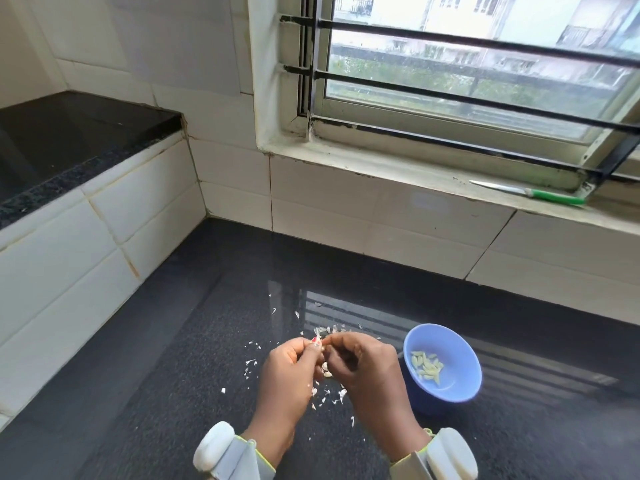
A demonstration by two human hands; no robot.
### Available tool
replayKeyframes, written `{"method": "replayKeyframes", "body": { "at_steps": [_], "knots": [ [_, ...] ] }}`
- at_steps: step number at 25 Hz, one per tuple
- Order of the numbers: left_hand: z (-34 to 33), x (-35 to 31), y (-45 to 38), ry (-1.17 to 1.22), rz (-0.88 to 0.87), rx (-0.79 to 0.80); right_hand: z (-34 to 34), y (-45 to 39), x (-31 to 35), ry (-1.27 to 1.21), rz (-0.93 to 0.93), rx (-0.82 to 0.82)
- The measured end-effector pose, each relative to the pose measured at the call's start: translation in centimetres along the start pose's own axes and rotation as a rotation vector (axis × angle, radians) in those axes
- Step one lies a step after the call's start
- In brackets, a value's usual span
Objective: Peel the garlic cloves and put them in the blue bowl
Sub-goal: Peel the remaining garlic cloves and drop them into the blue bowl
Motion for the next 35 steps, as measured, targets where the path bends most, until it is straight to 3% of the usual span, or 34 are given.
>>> {"method": "replayKeyframes", "body": {
  "at_steps": [3,5,15,18,22,26,30,35],
  "knots": [
    [-0.7,0.4,0.3,0.193,0.218,0.128,0.2,-0.1,-0.4,-0.034,-0.033,-0.002],
    [-0.9,0.5,0.6,0.234,0.257,0.181,0.3,-0.1,-0.4,-0.059,-0.072,0.011],
    [-1.0,-0.1,0.8,0.268,0.175,0.279,0.6,0.1,-0.6,-0.125,-0.216,-0.013],
    [-0.9,-0.2,0.8,0.273,0.145,0.312,0.6,0.1,-2.2,-0.005,-0.222,-0.033],
    [-0.4,-0.2,0.3,0.284,0.089,0.211,0.1,0.4,-3.4,0.209,-0.204,0.048],
    [0.0,-0.2,0.0,0.283,0.066,0.120,1.0,0.6,-3.8,-0.014,-0.333,-0.050],
    [0.2,-0.2,-0.1,0.246,0.028,0.084,0.3,0.8,-2.6,-0.412,-0.434,-0.006],
    [0.6,-1.3,0.3,0.087,-0.133,0.091,0.1,0.8,-2.7,-0.435,-0.444,-0.049]
  ]
}}
Point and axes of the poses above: each hand's wrist, its own y-axis away from the middle knuckle, its own z-axis out of the back of the hand, x = y × z, the point moved 7 cm from there along -y, towards the middle knuckle, and after that the axes turned 13 degrees about -x, right-handed, at the moved point
